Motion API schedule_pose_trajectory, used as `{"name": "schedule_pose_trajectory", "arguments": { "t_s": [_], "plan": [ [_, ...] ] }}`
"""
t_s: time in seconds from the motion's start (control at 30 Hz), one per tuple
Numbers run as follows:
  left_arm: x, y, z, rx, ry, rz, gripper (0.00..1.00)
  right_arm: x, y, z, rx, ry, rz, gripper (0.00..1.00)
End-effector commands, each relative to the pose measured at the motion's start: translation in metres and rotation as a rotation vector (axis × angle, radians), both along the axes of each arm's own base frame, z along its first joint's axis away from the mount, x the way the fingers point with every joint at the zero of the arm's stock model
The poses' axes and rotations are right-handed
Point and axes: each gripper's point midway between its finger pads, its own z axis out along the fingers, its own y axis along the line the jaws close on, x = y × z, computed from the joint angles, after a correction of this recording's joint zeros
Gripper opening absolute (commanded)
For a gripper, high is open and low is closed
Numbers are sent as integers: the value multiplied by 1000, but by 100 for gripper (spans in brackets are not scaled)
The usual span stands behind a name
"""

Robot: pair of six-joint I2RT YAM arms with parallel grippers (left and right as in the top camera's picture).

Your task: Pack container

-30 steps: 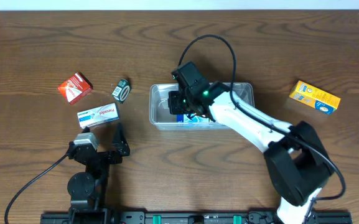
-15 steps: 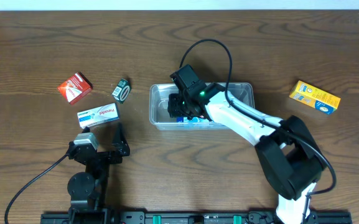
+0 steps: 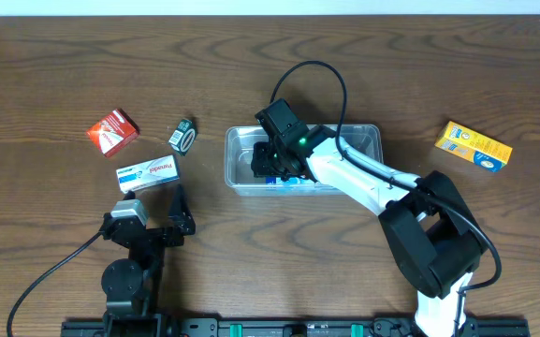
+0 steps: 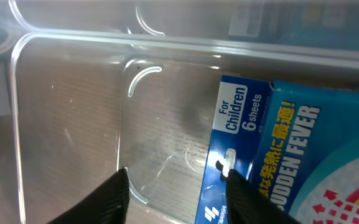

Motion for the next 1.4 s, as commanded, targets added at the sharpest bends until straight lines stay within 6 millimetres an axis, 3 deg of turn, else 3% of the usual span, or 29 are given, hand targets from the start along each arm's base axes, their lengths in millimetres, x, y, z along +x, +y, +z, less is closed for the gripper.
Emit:
{"name": "schedule_pose_trajectory", "arguments": {
  "t_s": [0.0, 0.07, 0.27, 0.4, 0.63, 0.87, 1.03, 1.17, 1.37],
  "plan": [
    [-1, -3, -16, 12, 51, -17, 98, -1, -2, -5, -23, 4, -4, 61],
    [-1, -3, -16, 12, 51, -17, 98, -2, -4, -6, -33, 4, -8, 67],
    [-1, -3, -16, 12, 51, -17, 98, -1, -5, -6, -34, 5, -11, 68],
    [-1, -3, -16, 12, 51, -17, 98, 0, -8, -7, -38, 9, -12, 79],
    [-1, -3, -16, 12, 51, -17, 98, -5, -12, -9, -66, 13, 22, 82],
    [-1, -3, -16, 12, 51, -17, 98, -5, -13, -10, -71, 10, 37, 99],
    [-1, -3, -16, 12, 51, -17, 98, -3, -14, -9, -70, 4, 47, 99],
    [-1, -3, -16, 12, 51, -17, 98, 4, -8, 5, -40, -21, 85, 99],
    [-1, -3, -16, 12, 51, -17, 98, 23, -5, 55, -11, -73, 114, 99]
  ]
}}
